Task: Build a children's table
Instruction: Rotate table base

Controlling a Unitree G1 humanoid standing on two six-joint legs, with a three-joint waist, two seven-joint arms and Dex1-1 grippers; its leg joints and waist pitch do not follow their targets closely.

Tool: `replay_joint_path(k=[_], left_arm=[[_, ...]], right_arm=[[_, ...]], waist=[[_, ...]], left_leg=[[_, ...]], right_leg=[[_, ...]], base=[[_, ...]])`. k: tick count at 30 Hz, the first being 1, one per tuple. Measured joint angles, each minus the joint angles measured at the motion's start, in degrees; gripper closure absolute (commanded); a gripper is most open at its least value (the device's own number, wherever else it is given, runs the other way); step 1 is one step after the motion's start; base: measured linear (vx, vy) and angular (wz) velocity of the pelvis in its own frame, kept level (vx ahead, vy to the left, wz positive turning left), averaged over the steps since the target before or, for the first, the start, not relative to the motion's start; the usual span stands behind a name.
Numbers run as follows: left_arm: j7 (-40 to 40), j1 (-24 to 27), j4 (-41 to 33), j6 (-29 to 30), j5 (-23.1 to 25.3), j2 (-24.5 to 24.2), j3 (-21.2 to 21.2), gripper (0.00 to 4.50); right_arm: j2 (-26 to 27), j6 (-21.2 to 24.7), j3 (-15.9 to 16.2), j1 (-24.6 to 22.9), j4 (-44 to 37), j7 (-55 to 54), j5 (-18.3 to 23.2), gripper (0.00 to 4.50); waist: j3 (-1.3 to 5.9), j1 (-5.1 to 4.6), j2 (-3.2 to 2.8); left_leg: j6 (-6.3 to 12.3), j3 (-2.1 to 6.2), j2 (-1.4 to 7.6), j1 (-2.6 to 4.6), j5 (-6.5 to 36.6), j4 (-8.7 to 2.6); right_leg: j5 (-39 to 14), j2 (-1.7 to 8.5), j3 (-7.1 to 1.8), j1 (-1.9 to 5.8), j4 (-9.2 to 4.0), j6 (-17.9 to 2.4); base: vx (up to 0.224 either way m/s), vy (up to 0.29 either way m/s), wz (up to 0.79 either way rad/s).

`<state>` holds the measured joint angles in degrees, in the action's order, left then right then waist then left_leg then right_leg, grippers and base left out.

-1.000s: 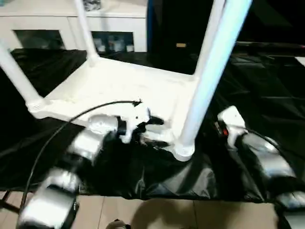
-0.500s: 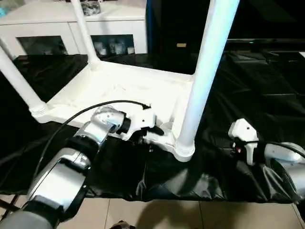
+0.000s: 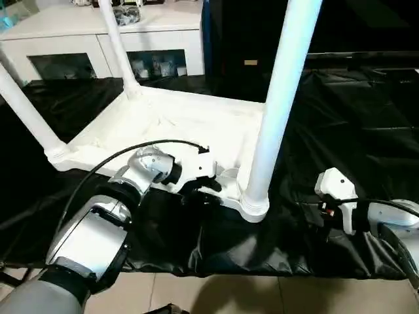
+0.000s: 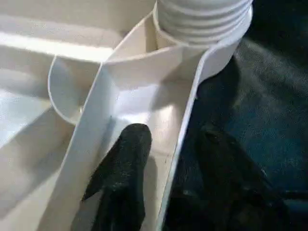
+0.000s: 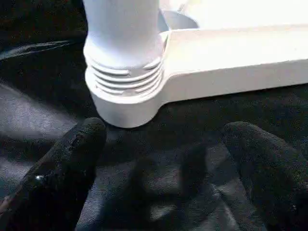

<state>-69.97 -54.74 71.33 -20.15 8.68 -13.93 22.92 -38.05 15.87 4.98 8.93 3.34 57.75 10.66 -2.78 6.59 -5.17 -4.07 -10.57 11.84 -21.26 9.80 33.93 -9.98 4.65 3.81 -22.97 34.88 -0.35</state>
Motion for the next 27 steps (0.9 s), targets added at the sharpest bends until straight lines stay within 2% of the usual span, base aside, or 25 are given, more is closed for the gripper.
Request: replay_joint_path(k=[1, 3, 6, 10, 13, 17, 20, 23, 27], left_arm=[[0.3, 0.0, 0.5, -0.2, 0.3, 0.0, 0.0, 3.00], [0.8, 0.0, 1.2, -0.6, 1.2, 0.0, 0.2, 3.38], [1.7, -0.1, 1.4, -1.1, 1.8, 0.0, 0.6, 3.41], [1.4, -0.4, 1.6, -1.1, 2.4, 0.1, 0.6, 3.82], [-1.7, -0.8, 2.1, 1.7, 1.2, 1.3, -1.6, 3.96], [-5.5, -0.7, 2.1, 5.6, -1.5, 2.7, -3.9, 4.21], [-5.2, 0.0, 0.5, 7.9, -1.7, 2.1, -4.0, 4.35], [-2.8, 1.6, -1.5, 9.1, -2.2, 2.4, -5.2, 4.46], [2.7, 5.3, -6.3, 8.9, -2.1, 2.8, -5.9, 4.46]], right_arm=[[0.0, 0.2, 0.0, 0.0, -0.2, -0.1, 0.0, 0.00], [-0.1, 0.3, 0.0, 0.0, -0.5, -0.2, 0.0, 0.00], [-0.4, 0.4, 0.0, 0.0, -0.6, -0.4, 0.0, 0.00], [-0.5, 0.6, 0.0, -0.3, -1.0, -0.5, 0.1, 0.00], [-0.5, 1.1, 0.0, -0.3, -1.0, -0.4, 0.1, 0.00], [-0.4, 1.2, 0.0, -0.2, -1.0, -0.3, 0.2, 0.00], [0.4, 1.0, 0.4, 0.5, -0.4, -0.3, 0.2, 0.00], [1.9, 0.8, 1.4, 1.9, 0.7, -0.5, 0.0, 0.00], [4.3, -0.7, 2.4, 4.1, 3.3, -1.9, -0.7, 0.00]], waist=[[0.00, -0.02, -0.11], [0.03, -0.07, -0.19], [0.03, -0.06, -0.21], [0.03, -0.11, -0.22], [0.01, -0.24, -0.22], [-0.08, -0.45, -0.07], [-0.10, -0.79, 0.00], [-0.10, -0.83, 0.10], [0.12, -0.87, 0.71]], left_leg=[[0.00, 0.00, -0.01, -0.03, 0.0, 0.00], [0.00, 0.03, -0.01, -0.05, 0.0, 0.00], [0.00, 0.08, -0.01, -0.08, 0.0, 0.00], [0.00, 0.09, -0.02, -0.09, 0.0, 0.00], [0.01, 0.08, -0.04, -0.14, 0.0, 0.00], [0.10, 0.09, -0.02, -0.37, 0.0, 0.00], [0.31, 0.14, 0.02, -0.69, -0.1, 0.00], [0.32, 0.14, 0.01, -0.69, -0.1, 0.04], [0.26, 0.15, 0.00, -0.65, 0.0, 0.08]], right_leg=[[0.0, 0.00, 0.00, -0.01, -0.02, 0.0], [0.0, 0.00, 0.02, -0.02, -0.02, 0.0], [0.0, 0.00, 0.07, -0.02, -0.04, 0.0], [0.0, 0.00, 0.07, -0.02, -0.07, 0.0], [0.0, 0.01, 0.05, -0.02, -0.16, 0.0], [0.0, 0.00, 0.06, -0.21, -0.17, 0.0], [0.0, -0.06, 0.10, -0.30, -0.17, 0.0], [-0.1, -0.05, 0.09, -0.30, -0.14, 0.0], [0.0, -0.03, 0.06, -0.27, -0.12, 0.0]], base=[[0.000, 0.000, 0.00], [0.000, 0.000, 0.00], [0.000, 0.000, 0.00], [0.000, 0.000, 0.00], [0.000, 0.000, 0.00], [0.000, 0.000, 0.00], [0.000, 0.000, 0.00], [0.000, 0.000, 0.00], [0.000, 0.000, 0.00]])
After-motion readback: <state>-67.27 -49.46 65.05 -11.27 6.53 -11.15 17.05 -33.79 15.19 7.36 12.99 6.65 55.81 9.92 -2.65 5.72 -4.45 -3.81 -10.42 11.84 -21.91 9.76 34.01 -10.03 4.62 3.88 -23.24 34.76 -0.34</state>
